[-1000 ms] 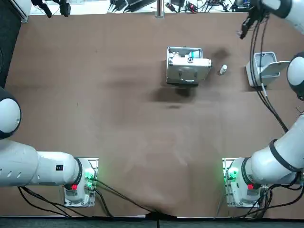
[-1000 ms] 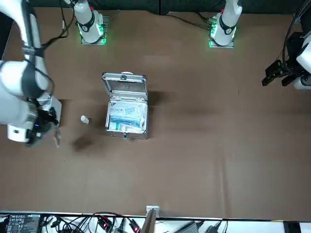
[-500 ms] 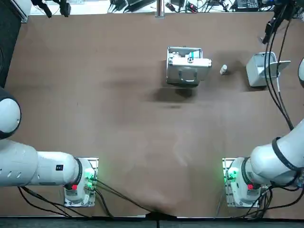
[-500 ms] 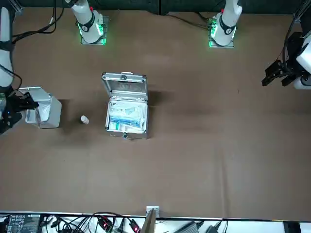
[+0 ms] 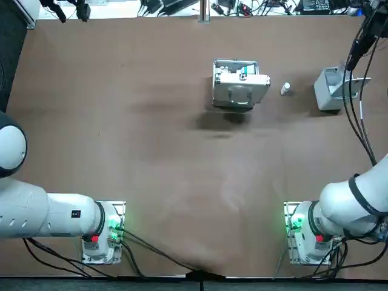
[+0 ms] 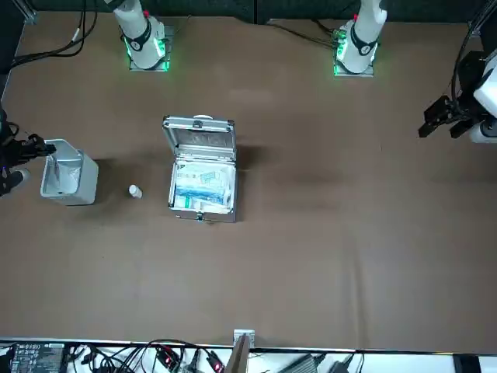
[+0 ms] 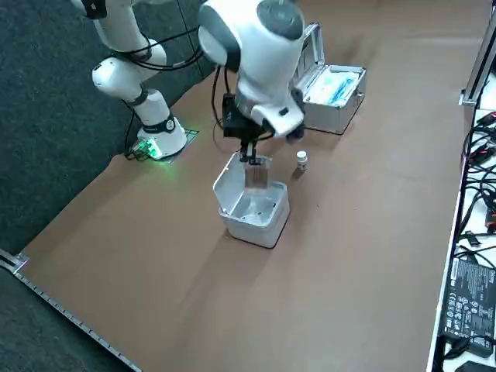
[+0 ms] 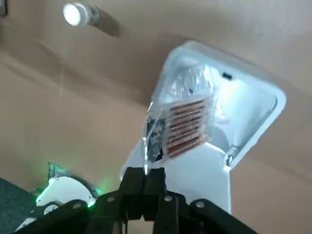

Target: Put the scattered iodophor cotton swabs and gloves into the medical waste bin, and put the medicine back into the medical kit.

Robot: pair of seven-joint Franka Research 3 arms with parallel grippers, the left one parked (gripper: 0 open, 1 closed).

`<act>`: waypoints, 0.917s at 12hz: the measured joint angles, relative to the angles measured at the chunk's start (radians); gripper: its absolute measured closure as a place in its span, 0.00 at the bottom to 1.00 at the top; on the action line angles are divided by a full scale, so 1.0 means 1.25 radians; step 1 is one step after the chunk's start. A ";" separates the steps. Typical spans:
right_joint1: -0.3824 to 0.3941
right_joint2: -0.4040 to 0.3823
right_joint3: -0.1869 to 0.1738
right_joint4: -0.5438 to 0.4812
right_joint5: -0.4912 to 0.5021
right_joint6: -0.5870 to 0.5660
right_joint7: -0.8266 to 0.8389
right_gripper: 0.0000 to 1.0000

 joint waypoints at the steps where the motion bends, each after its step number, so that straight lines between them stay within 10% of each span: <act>1: -0.012 0.007 0.000 -0.006 0.000 -0.001 0.000 0.99; 4: -0.034 0.037 0.000 -0.013 0.000 0.002 -0.001 0.88; 11: 0.011 0.042 0.023 0.039 0.003 0.013 0.001 0.00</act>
